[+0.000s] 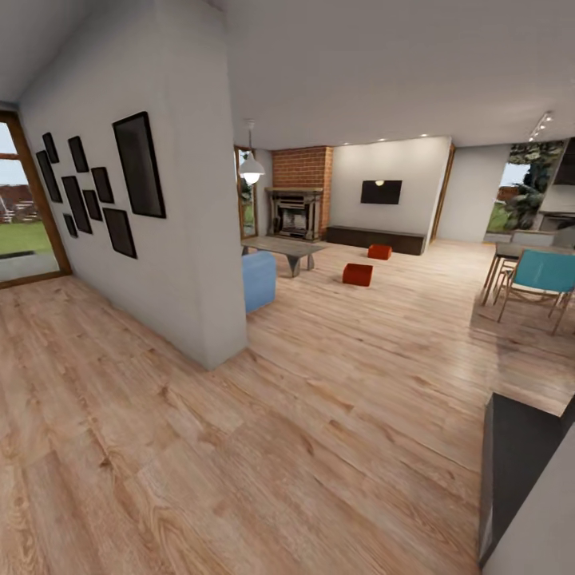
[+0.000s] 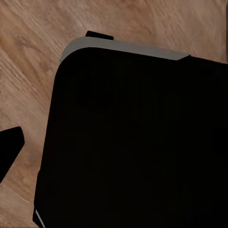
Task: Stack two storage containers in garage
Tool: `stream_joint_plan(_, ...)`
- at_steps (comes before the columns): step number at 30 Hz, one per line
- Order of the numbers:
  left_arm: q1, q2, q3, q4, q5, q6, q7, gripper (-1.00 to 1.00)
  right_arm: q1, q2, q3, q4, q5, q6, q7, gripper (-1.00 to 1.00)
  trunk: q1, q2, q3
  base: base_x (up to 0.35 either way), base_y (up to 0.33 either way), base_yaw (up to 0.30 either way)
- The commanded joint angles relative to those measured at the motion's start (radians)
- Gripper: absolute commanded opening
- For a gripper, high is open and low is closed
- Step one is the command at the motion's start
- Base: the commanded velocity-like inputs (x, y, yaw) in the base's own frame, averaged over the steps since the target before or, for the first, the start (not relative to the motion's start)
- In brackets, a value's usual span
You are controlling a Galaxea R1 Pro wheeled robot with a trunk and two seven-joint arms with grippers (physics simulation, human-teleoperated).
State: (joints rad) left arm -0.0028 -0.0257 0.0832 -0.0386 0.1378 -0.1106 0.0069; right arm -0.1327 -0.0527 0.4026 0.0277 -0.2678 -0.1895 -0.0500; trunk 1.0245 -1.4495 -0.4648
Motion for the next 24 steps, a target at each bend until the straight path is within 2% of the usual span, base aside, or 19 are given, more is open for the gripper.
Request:
stream_joint_plan(1, 0.000, 0.000, 0.007, 0.000, 0.002, -0.002, 0.000, 1.00, -0.002, 0.001, 0.009, 0.003, -0.008, -0.005, -0.001, 1.00, 0.001, 0.000, -0.001, 0.325, 0.104, -0.250)
stream_joint_plan(24, 0.000, 0.000, 0.007, 0.000, 0.002, -0.001, 0.000, 1.00, -0.001, 0.001, 0.009, 0.003, -0.008, -0.005, -0.001, 1.00, 0.001, 0.000, -0.001, 0.325, 0.100, -0.250)
